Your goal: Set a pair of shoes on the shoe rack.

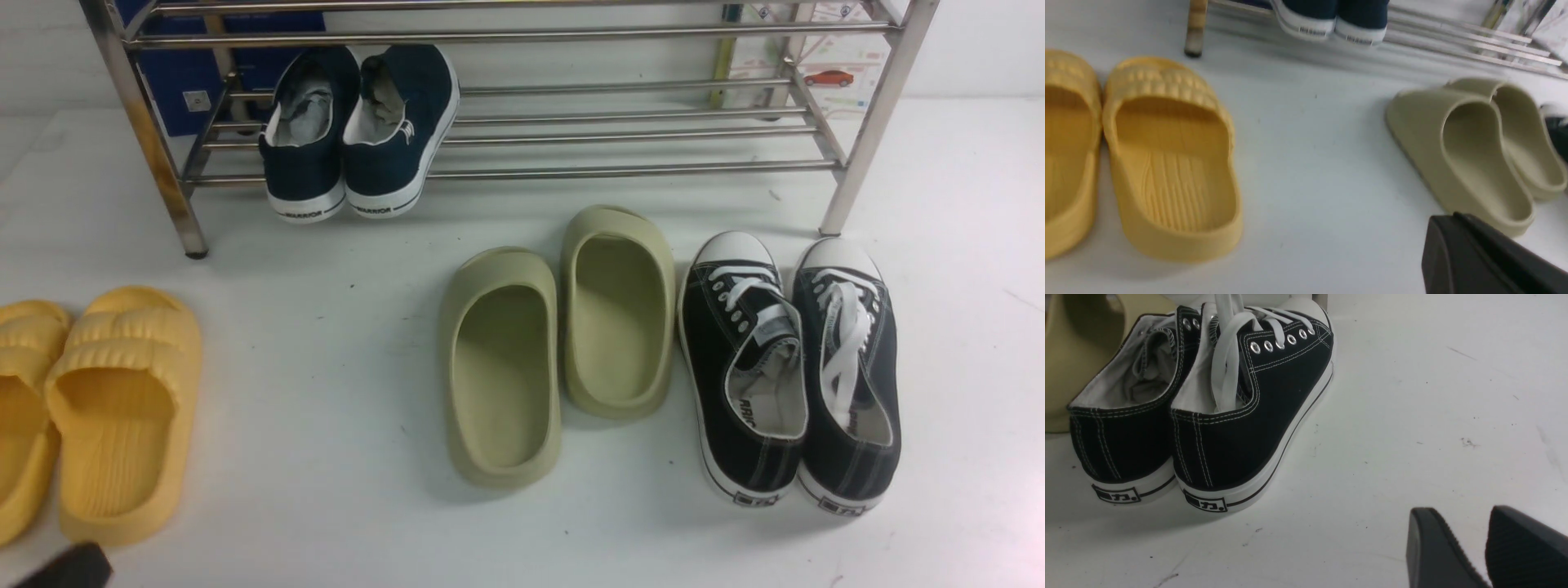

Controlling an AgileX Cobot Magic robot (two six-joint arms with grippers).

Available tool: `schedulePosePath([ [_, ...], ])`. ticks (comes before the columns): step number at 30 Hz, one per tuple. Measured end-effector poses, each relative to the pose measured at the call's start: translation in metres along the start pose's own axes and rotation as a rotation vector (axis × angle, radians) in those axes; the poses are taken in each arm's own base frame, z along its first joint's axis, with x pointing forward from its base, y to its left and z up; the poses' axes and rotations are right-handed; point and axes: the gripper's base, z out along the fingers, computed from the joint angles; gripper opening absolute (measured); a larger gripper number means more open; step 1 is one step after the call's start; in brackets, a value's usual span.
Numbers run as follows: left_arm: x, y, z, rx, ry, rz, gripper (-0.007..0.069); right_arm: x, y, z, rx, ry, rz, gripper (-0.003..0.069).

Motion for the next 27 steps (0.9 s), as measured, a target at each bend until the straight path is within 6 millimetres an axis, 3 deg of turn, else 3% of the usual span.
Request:
schedulePosePath([
  [3, 0.020, 0.006, 0.007, -0.020, 0.061, 0.006, -0.0009, 0.000, 0.000, 0.000, 0.000, 0.000, 0.000, 0.0239],
  [9, 0.017, 0.009, 0.008, -0.075, 0.018, 0.080, -0.0005, 0.000, 0.000, 0.000, 0.000, 0.000, -0.001, 0.0239],
  [27, 0.017, 0.009, 0.008, -0.091, 0.012, 0.042, -0.0006, 0.000, 0.000, 0.000, 0.000, 0.000, -0.001, 0.0239],
])
